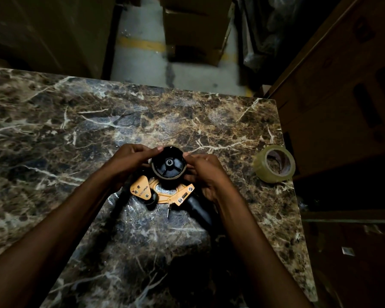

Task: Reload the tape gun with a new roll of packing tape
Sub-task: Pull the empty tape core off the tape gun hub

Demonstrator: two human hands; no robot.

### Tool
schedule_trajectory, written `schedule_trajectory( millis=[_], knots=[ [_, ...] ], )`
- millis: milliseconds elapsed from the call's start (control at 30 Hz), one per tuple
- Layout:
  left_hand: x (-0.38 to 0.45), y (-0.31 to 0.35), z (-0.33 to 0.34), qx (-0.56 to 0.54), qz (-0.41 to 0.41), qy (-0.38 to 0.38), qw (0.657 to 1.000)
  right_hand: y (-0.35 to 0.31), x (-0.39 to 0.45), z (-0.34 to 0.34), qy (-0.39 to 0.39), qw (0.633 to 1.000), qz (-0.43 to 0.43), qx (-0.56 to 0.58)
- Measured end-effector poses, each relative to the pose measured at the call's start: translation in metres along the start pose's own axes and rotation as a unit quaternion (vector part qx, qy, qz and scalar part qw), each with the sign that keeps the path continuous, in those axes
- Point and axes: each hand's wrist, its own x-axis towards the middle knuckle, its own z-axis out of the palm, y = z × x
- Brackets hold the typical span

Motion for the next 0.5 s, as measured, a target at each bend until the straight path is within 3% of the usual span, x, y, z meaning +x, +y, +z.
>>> schedule_trajectory(
  millis=[500],
  knots=[
    [-0.0017,0.0004,0.0035,0.014,-0.008,0.011,1.000,0.0000,-0.0038,-0.0023,0.005,1.000,-0.005,-0.015]
  ],
)
